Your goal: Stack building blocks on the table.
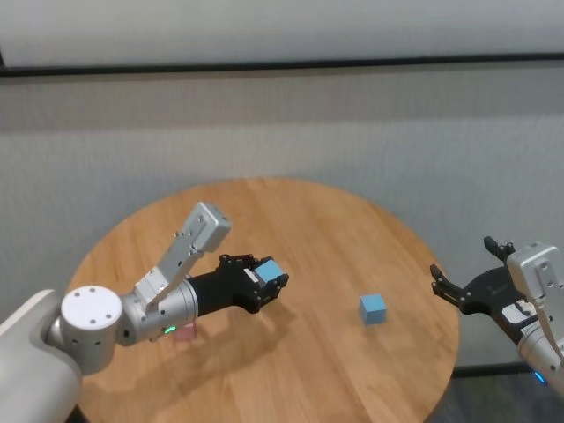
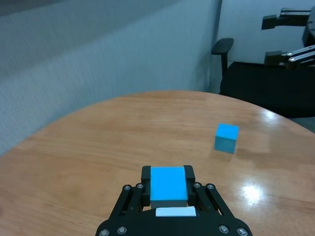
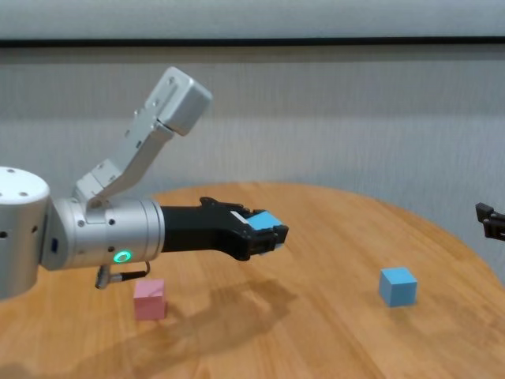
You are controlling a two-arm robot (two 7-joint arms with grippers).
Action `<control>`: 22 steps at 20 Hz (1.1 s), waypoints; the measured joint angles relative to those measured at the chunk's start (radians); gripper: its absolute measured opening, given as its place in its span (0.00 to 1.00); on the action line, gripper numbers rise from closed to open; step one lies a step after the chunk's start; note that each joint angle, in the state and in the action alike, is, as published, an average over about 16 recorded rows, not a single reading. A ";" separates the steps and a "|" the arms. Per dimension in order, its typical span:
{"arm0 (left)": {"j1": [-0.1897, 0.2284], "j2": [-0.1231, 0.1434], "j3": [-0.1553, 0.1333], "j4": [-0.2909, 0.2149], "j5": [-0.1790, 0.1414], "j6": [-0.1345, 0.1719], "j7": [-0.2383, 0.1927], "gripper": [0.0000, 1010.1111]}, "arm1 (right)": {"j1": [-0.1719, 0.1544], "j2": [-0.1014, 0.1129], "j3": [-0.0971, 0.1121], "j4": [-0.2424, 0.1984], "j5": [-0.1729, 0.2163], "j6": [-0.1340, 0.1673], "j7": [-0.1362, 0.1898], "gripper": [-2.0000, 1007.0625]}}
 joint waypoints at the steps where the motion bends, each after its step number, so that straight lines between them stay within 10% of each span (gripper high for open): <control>1: -0.002 -0.005 0.000 0.009 0.003 0.000 0.003 0.39 | 0.000 0.000 0.000 0.000 0.000 0.000 0.000 1.00; 22: -0.023 -0.077 0.005 0.154 0.079 -0.030 0.027 0.39 | 0.000 0.000 0.000 0.000 0.000 0.000 0.000 1.00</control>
